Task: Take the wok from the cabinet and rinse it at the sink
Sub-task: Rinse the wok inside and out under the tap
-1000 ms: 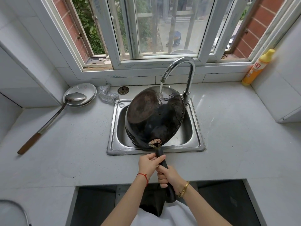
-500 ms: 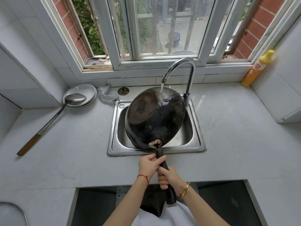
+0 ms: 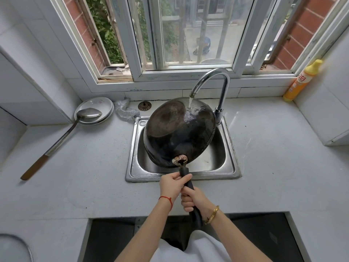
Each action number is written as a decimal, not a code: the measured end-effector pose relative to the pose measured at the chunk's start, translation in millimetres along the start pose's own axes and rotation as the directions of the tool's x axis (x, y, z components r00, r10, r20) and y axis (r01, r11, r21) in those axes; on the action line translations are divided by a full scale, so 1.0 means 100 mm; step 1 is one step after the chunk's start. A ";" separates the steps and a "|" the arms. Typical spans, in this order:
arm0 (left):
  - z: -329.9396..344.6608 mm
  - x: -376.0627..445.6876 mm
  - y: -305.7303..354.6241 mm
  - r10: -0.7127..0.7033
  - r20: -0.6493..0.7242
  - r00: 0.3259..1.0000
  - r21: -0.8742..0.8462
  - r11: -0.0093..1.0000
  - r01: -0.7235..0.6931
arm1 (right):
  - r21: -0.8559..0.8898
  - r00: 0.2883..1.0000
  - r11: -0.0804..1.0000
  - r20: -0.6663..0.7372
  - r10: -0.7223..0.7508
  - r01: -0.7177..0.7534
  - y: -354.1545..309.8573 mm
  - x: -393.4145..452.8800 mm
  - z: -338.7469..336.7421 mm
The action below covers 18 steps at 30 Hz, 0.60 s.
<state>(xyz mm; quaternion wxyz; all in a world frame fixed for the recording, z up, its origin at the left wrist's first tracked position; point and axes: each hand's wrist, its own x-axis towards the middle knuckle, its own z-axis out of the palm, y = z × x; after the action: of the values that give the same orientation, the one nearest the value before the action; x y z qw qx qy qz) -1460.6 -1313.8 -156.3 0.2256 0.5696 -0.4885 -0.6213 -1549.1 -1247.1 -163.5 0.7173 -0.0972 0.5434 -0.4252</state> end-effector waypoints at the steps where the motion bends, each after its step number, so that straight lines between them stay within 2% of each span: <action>1: 0.00 0.01 0.01 0.002 -0.001 1.000 -0.004 1.000 -0.002 | 0.003 1.000 1.000 0.002 0.002 -0.002 -0.01 0.02 0.01; 18: -0.07 0.09 0.09 0.014 0.023 1.000 -0.055 0.998 -0.013 | -0.058 1.000 0.998 -0.013 -0.008 0.007 -0.13 0.08 0.07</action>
<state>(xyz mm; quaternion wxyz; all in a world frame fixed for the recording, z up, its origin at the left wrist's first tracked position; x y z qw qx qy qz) -1458.9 -1328.0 -152.3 0.2394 0.5525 -0.4779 -0.6395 -1549.4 -1262.7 -158.4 0.7090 -0.1172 0.5597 -0.4127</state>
